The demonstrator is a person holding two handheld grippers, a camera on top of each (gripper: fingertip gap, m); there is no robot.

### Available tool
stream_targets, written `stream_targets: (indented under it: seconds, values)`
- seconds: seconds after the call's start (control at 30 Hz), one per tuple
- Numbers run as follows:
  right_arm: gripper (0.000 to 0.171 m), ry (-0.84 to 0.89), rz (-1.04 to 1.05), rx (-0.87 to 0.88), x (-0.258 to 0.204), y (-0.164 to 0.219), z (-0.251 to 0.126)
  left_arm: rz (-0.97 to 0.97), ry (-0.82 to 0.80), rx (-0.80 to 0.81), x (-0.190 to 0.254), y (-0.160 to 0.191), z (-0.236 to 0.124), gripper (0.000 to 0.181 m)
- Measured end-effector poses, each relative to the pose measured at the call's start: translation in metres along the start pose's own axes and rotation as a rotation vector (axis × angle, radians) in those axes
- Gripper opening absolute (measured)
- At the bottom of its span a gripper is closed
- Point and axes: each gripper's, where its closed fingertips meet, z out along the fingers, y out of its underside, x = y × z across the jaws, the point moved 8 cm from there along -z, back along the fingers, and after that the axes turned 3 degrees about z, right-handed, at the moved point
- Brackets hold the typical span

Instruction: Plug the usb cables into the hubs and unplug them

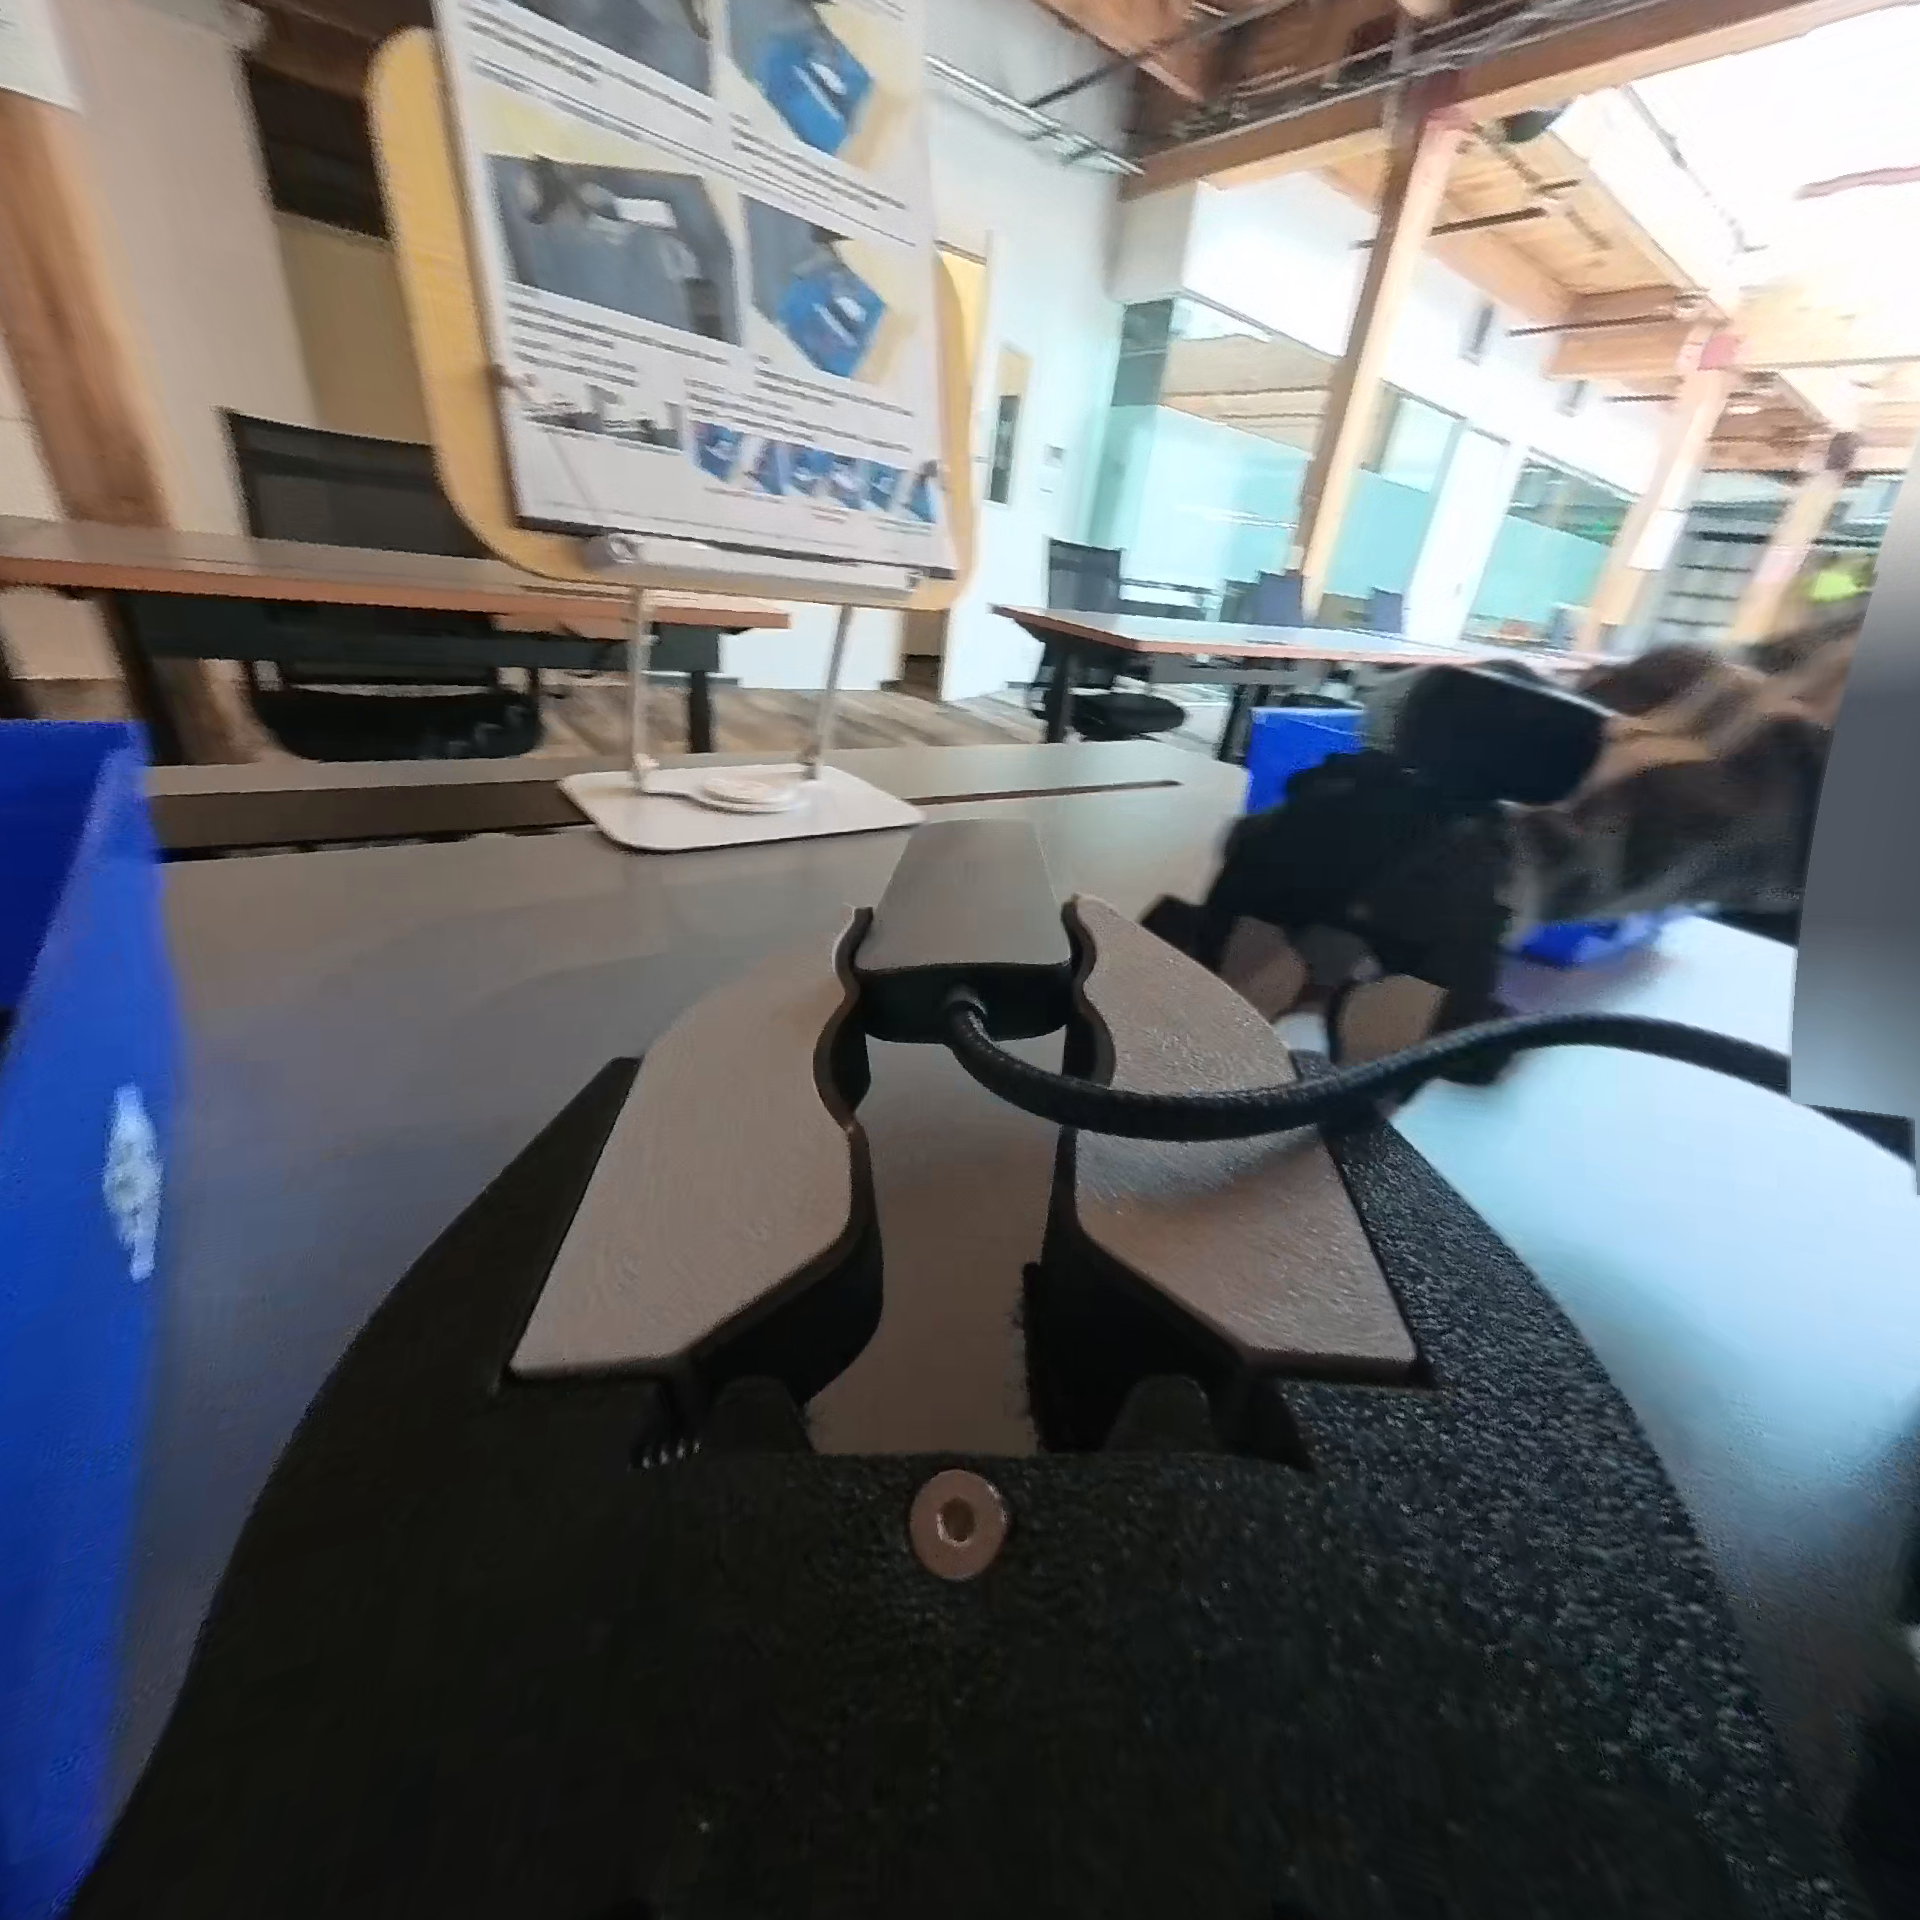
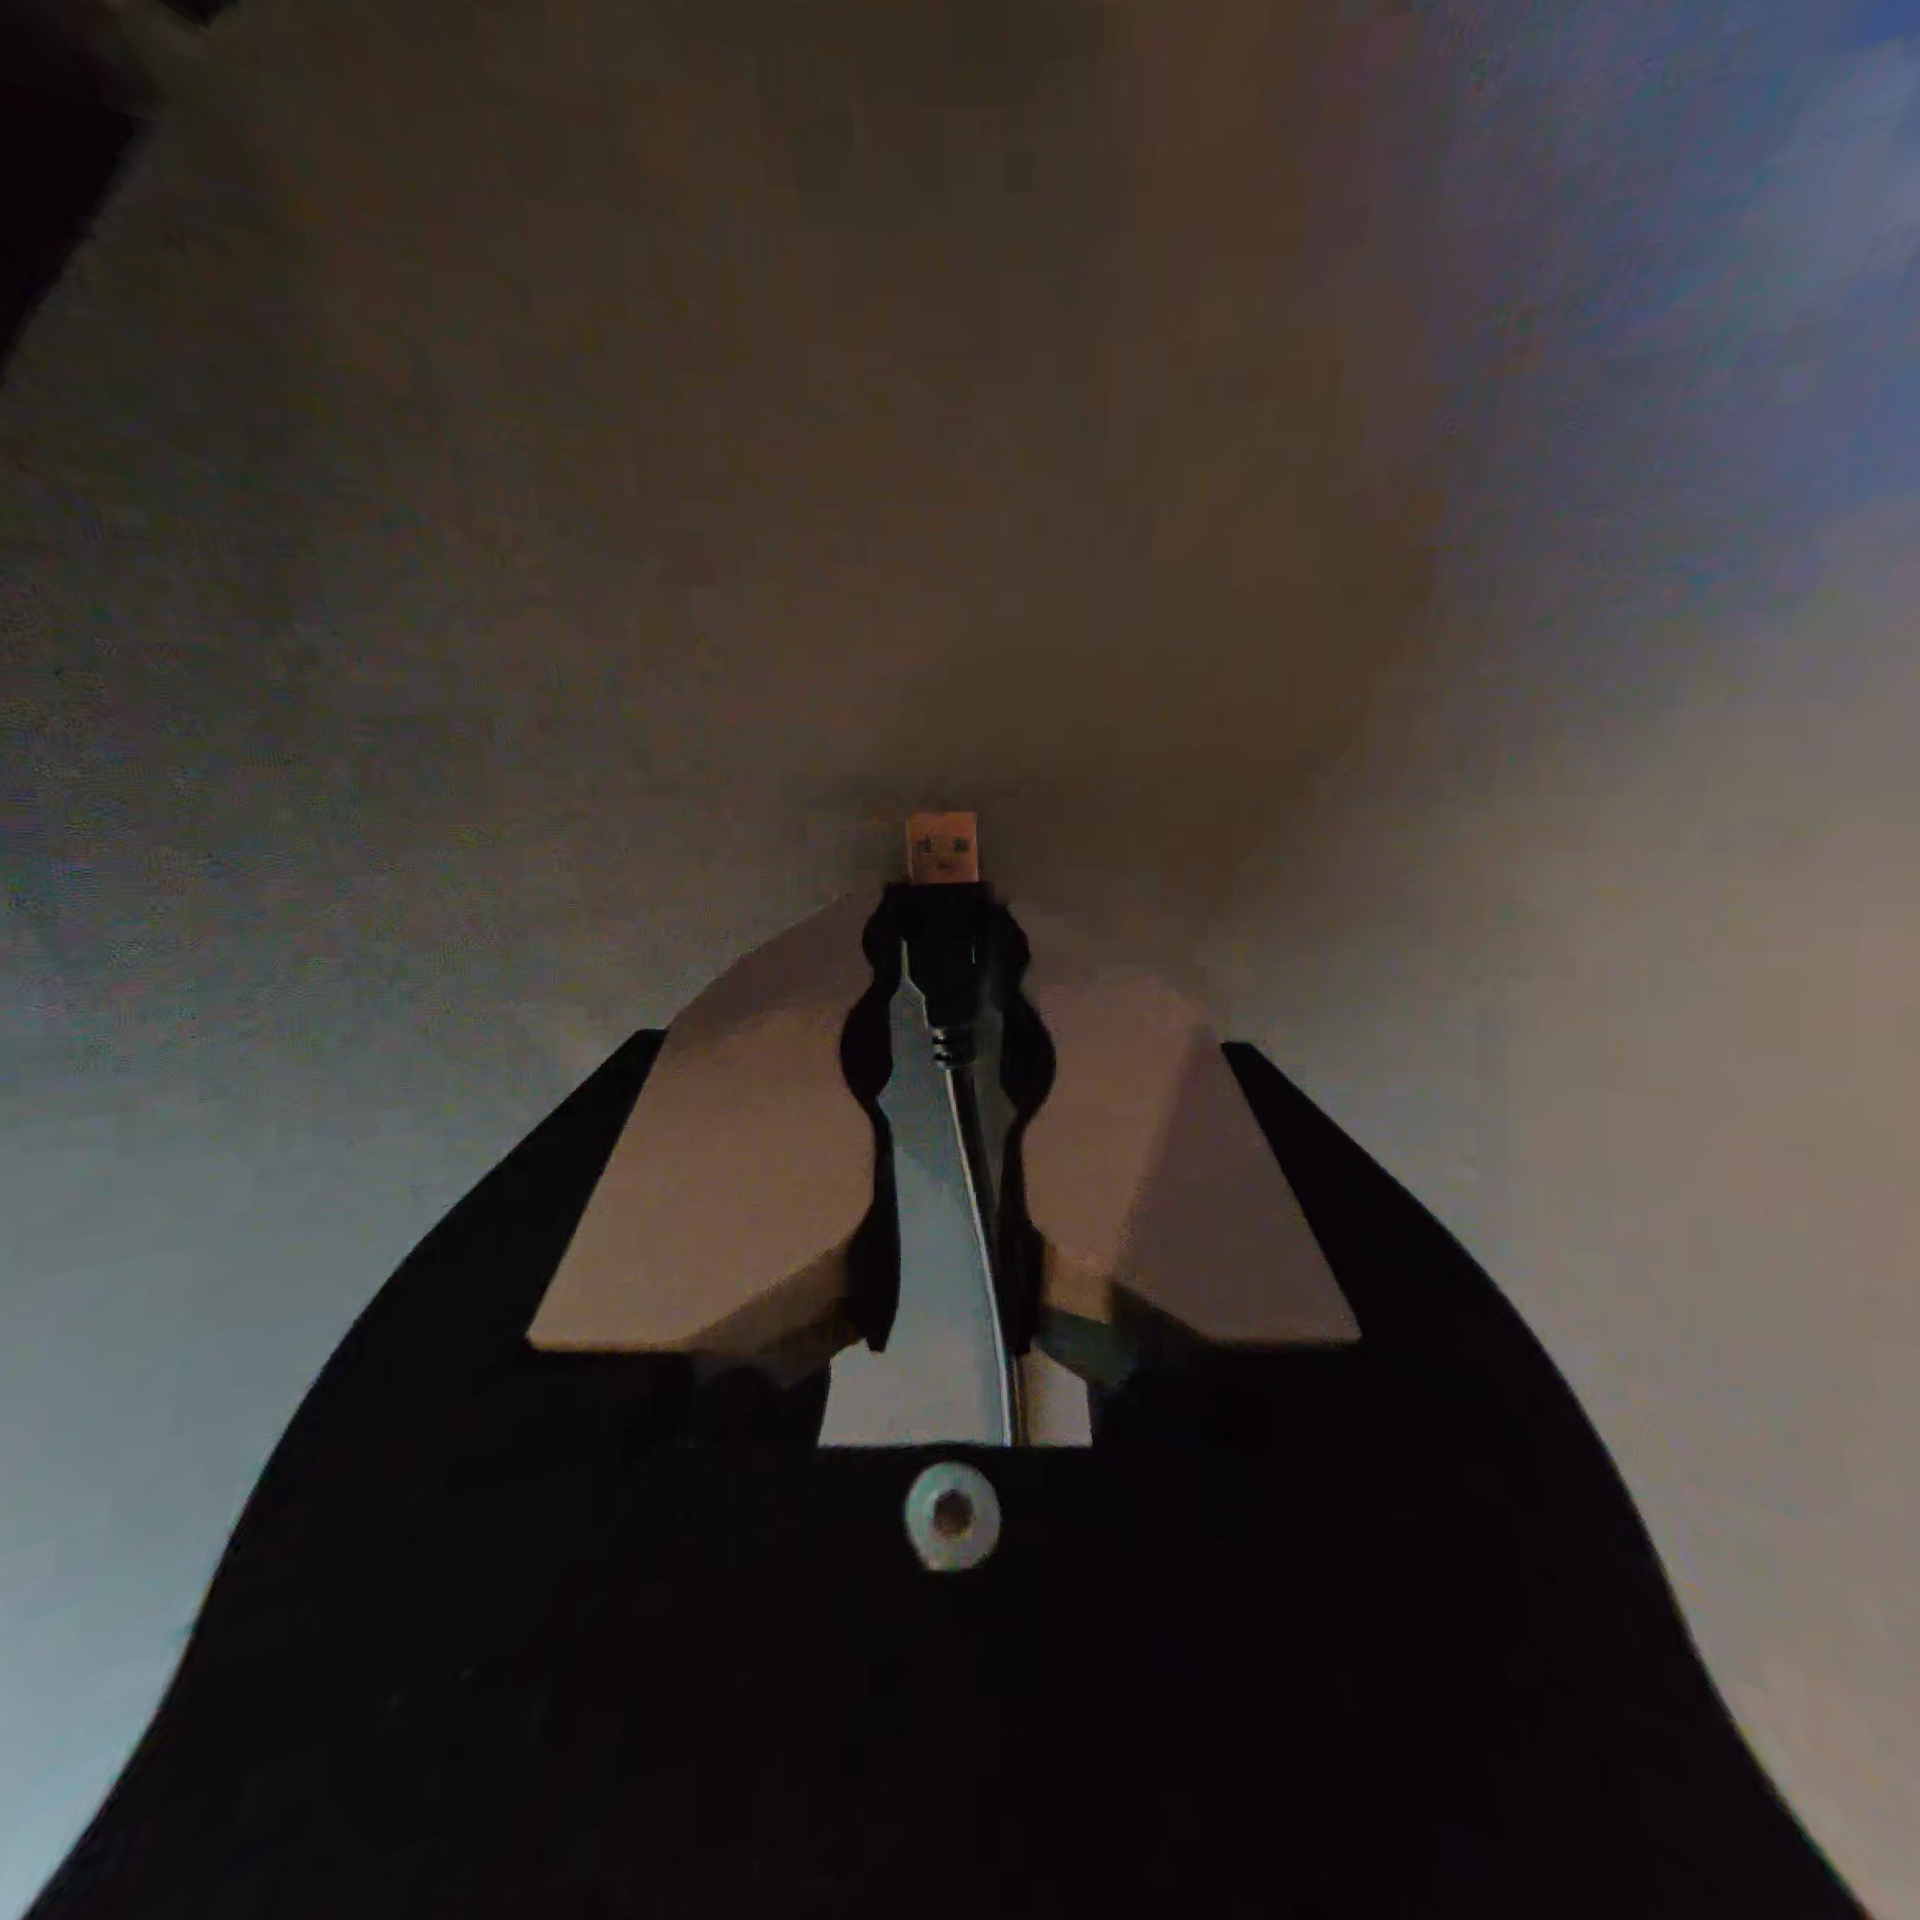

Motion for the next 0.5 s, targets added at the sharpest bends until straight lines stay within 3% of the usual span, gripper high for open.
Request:
stream_targets:
  seconds: [0.2,0.3,0.5]
  values:
    - [0.015,0.285,0.480,0.124,0.008,-0.013,-0.018,0.072,-0.190,0.007,-0.001,0.013,0.006,0.034]
    - [0.015,0.383,0.590,0.202,0.016,-0.031,-0.031,0.124,-0.236,-0.001,0.004,0.017,0.012,0.034]
    - [0.015,0.379,0.700,0.321,0.024,-0.058,-0.026,0.354,-0.304,-0.054,0.016,0.024,0.019,0.034]
